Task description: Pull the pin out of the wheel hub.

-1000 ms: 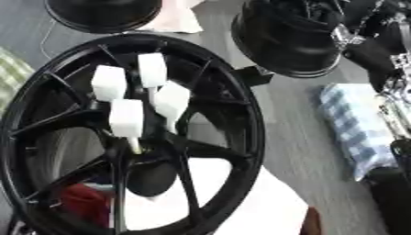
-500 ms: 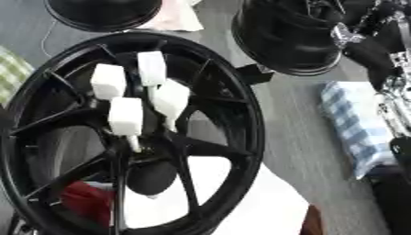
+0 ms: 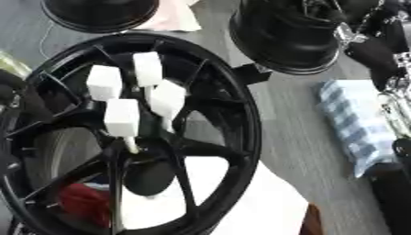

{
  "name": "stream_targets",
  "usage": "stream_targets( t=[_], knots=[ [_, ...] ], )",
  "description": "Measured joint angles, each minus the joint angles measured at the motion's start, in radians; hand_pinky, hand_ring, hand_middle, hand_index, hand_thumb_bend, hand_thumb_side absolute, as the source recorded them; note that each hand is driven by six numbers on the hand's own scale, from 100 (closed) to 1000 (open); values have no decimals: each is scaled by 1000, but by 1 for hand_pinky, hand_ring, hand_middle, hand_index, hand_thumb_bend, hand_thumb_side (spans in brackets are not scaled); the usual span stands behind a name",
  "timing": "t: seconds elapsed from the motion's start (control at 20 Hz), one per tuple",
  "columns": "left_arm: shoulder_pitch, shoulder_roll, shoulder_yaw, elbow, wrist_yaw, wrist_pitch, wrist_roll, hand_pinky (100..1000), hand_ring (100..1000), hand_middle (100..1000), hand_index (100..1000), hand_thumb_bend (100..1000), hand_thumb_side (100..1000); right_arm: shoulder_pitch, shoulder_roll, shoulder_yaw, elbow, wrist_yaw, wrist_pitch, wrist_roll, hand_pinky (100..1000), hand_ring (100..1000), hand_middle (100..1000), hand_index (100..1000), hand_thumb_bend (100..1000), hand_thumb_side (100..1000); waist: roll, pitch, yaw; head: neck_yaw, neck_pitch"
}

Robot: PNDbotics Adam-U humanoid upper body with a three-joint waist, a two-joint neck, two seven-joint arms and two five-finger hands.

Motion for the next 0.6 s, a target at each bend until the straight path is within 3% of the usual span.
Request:
stream_targets(
  t=[0.05, 0.1, 0.15, 0.35, 0.6],
  knots=[
    [-9, -10, -4, 9, -3, -1, -1, 865, 805, 754, 880, 201, 732, -2, 0, 0, 0, -1, 0, 1, 648, 587, 478, 611, 340, 131, 1, 0, -1, 4, 0],
    [-17, -19, -7, 18, -5, -2, -1, 865, 804, 753, 880, 138, 774, -4, 1, 0, 0, -1, 0, 2, 648, 587, 478, 611, 331, 131, 1, 0, -1, 5, 0],
    [-24, -28, -8, 28, -6, -2, -1, 864, 804, 752, 881, 195, 729, -5, 2, 0, 0, -2, 0, 2, 648, 587, 478, 611, 339, 131, 1, 0, -2, 7, 0],
    [-56, -54, -3, 72, -6, 7, -1, 863, 788, 733, 881, 186, 764, -5, 7, 0, 0, -3, -1, 3, 648, 587, 478, 611, 342, 130, 5, 0, -5, 10, 0],
    [-80, -79, 18, 123, -10, 80, 19, 867, 790, 733, 893, 246, 712, -5, 7, 0, 0, -6, -1, 3, 647, 587, 478, 610, 341, 131, 7, 0, -10, 12, 0]
  ],
)
